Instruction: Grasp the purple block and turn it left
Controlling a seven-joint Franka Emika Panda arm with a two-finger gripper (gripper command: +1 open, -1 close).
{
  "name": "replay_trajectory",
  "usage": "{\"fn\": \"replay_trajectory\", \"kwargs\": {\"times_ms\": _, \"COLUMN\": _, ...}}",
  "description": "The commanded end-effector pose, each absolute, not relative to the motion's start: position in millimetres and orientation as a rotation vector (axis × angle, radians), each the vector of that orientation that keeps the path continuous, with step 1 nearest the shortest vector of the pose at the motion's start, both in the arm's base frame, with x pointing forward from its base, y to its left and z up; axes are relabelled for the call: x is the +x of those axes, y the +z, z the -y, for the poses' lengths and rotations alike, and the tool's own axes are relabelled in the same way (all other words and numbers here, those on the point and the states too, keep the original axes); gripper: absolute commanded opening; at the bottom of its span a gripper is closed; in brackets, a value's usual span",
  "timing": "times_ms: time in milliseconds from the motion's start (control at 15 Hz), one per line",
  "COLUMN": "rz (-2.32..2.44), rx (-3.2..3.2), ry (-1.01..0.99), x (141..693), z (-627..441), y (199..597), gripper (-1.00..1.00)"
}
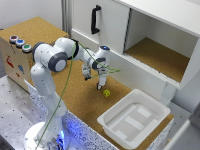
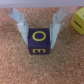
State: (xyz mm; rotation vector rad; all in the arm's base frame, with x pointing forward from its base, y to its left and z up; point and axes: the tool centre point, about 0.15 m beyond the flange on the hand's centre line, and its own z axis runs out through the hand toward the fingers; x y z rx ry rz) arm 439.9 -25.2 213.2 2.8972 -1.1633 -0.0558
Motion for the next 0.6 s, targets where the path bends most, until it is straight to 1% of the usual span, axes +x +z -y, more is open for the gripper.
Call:
{"fn": "replay_trajectory", "kwargs": {"times_ms": 0, "rz": 1.195, "rx": 2.858, "ry": -0.087, "x": 449, "z": 23, "y": 235, "gripper": -1.0}}
{"fn": "replay_trajectory", "kwargs": {"times_ms": 133, "rz": 1.263, "rx": 2.918, "ry": -0.122, "x": 453, "z": 25, "y": 254, "gripper": -1.0}}
{"fn": "replay_trajectory", "kwargs": {"times_ms": 267, "rz": 1.206, "rx": 2.932, "ry": -0.089, "x": 457, "z": 21, "y": 280, "gripper": -1.0}}
{"fn": "replay_trajectory", "kwargs": {"times_ms": 400, "rz": 1.061, "rx": 2.932, "ry": -0.078, "x": 456, "z": 11, "y": 302, "gripper": -1.0}}
{"fn": "replay_trajectory", "kwargs": {"times_ms": 533, "rz": 0.893, "rx": 2.911, "ry": -0.124, "x": 448, "z": 4, "y": 309, "gripper": -1.0}}
